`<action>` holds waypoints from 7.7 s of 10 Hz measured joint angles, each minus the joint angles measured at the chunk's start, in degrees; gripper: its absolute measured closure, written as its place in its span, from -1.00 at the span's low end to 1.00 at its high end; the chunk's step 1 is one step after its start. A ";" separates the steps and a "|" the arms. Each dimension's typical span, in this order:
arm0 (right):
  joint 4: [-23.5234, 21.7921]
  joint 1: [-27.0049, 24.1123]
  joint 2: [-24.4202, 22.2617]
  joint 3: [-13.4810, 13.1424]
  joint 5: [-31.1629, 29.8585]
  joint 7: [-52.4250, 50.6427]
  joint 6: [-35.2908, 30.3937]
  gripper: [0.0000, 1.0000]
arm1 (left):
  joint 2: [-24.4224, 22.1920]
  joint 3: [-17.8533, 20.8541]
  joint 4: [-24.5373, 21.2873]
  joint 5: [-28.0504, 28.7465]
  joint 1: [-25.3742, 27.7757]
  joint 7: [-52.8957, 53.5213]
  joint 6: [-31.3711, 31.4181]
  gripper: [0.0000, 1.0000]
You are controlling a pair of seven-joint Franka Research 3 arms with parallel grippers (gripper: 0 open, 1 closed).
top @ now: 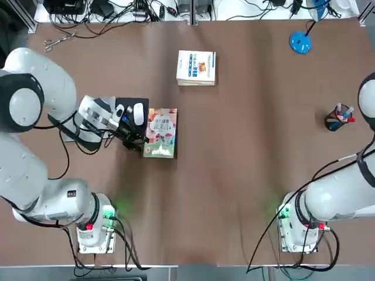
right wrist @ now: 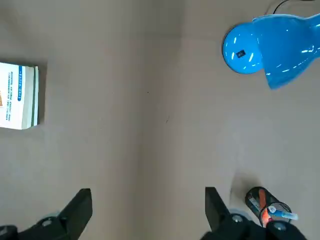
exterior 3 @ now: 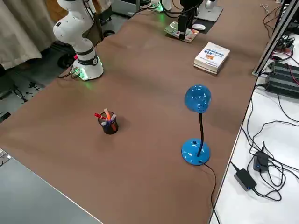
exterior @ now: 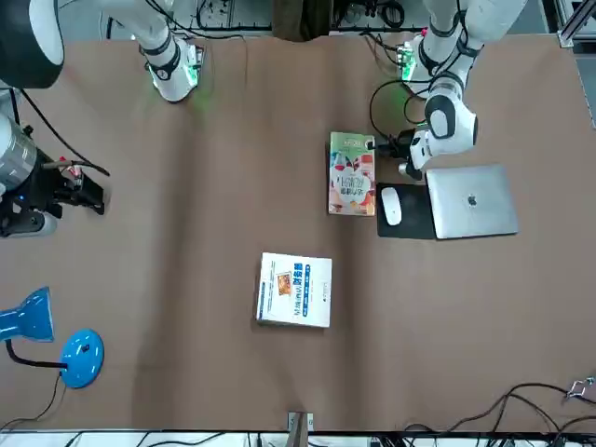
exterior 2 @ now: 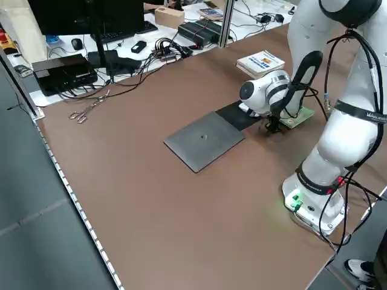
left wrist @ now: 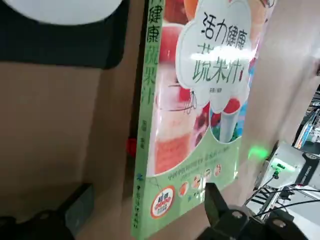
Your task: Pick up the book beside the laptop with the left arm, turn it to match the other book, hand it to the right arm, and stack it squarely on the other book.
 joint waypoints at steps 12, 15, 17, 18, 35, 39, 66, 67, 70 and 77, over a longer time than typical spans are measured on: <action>0.08 -0.03 0.00 -0.14 -0.13 0.00 1.51 -0.99 | 6.01 -3.06 6.51 -4.22 -0.07 2.99 0.30 0.59; 0.08 -0.09 0.00 -0.22 -0.16 0.00 1.53 -0.99 | 4.29 -3.05 8.28 -3.92 0.01 5.19 1.93 0.59; 0.08 -0.04 0.00 -0.21 -0.18 -0.01 1.83 -0.99 | 0.27 -3.01 10.52 -3.84 0.15 4.90 2.48 0.63; 0.08 0.17 0.00 -0.11 -0.19 -0.01 1.96 -0.99 | -1.91 -3.03 11.54 -3.76 0.14 4.28 2.50 0.69; 0.02 -5.37 0.17 -0.88 -0.13 0.17 1.03 -0.99 | 21.53 -2.76 66.30 46.07 -0.54 1.69 -17.25 0.69; 0.02 -5.42 0.18 -0.82 -0.10 0.31 1.03 -0.99 | 28.32 -2.60 77.83 49.67 -4.46 4.86 -21.00 0.69; 0.03 -5.10 0.89 -0.31 0.22 0.33 1.42 -0.99 | 39.52 10.32 86.60 50.17 -24.60 16.38 1.65 0.69; 0.03 -5.10 0.89 -0.33 0.22 0.33 1.43 -0.99 | 39.52 10.32 86.63 50.62 -24.68 16.52 1.67 0.69; 0.03 -5.12 0.89 -0.38 0.22 0.33 1.44 -0.99 | 39.56 10.32 86.64 51.41 -25.05 16.58 1.68 0.69; 0.03 -5.15 1.17 -0.39 0.23 0.33 1.45 -0.99 | 39.63 10.33 86.64 54.71 -25.79 16.68 1.49 0.68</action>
